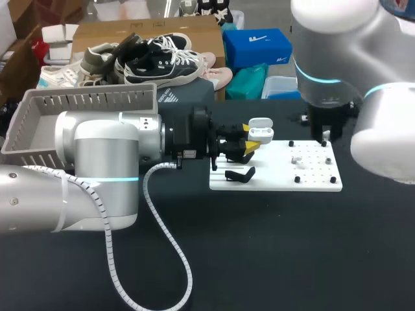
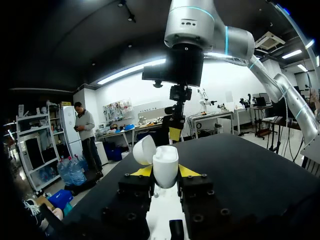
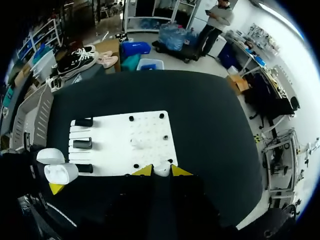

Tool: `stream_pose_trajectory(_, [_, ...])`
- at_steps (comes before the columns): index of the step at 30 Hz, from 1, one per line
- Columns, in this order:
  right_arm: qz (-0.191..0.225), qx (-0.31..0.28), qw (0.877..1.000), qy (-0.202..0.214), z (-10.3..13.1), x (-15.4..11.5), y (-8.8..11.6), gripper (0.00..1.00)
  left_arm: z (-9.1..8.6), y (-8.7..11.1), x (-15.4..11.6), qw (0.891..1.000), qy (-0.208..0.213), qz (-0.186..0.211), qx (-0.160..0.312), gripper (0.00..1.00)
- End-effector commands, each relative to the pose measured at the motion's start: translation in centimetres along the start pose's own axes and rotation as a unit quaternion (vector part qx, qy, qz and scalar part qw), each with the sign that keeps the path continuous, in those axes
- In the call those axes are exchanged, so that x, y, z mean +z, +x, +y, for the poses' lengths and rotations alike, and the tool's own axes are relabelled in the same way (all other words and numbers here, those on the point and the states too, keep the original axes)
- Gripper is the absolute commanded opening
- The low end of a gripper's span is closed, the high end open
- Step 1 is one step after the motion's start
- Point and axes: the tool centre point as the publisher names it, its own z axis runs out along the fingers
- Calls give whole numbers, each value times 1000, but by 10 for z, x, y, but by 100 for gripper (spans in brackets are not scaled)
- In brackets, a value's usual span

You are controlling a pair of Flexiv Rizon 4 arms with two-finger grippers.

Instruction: Pick up each earbud case from the left stands, insert the matching earbuds, close the lid, and place the case in the box.

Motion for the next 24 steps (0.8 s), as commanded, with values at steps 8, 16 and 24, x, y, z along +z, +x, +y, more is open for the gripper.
stream_pose_trajectory(8, [50,176,983,9,17,-33,22,0,0,1,0,1000,-1,-2,1,0])
stream_pose_trajectory(16, [25,205,978,16,46,-63,32,0,0,1,0,1000,-1,-2,1,0])
stream_pose_trajectory(24, [14,211,977,5,72,-75,34,0,0,1,0,1000,-1,-2,1,0])
